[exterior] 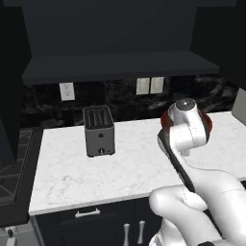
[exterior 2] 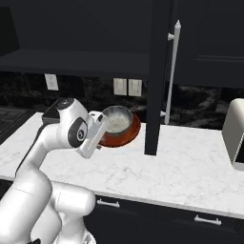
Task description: Pick up the bowls on the counter and stack them on top of one another in the open cabinet. Place the smaller bowl on top of the larger bowl.
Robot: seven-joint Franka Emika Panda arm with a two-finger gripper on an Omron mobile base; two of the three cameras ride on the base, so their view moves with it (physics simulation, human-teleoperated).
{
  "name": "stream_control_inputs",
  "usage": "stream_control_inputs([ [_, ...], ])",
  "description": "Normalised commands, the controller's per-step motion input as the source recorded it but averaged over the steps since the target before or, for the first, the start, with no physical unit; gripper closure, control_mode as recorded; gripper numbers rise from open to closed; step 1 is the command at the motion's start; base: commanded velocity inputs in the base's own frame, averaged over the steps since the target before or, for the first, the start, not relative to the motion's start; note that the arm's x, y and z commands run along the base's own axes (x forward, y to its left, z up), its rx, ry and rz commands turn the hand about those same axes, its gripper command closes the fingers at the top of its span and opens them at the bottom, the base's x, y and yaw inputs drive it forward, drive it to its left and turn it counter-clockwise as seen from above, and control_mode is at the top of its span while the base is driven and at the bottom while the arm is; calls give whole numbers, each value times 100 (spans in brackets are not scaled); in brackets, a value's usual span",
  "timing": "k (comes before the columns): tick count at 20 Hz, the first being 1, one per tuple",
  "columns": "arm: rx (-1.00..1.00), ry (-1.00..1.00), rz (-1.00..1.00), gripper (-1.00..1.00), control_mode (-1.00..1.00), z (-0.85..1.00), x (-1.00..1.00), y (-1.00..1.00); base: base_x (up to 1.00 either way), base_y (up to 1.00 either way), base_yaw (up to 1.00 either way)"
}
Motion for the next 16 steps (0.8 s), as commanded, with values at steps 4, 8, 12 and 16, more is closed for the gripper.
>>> stream_control_inputs([
  [4, 0, 16, 0, 100, -100, 100, -100, 70, 0, 0, 0],
  [8, -6, 7, 0, 100, -100, 100, -95, 72, 0, 0, 0],
  [12, -18, 1, 1, 100, -100, 100, -37, 70, 0, 0, 0],
  [16, -19, 0, 0, 100, -100, 100, 8, 48, 0, 0, 0],
])
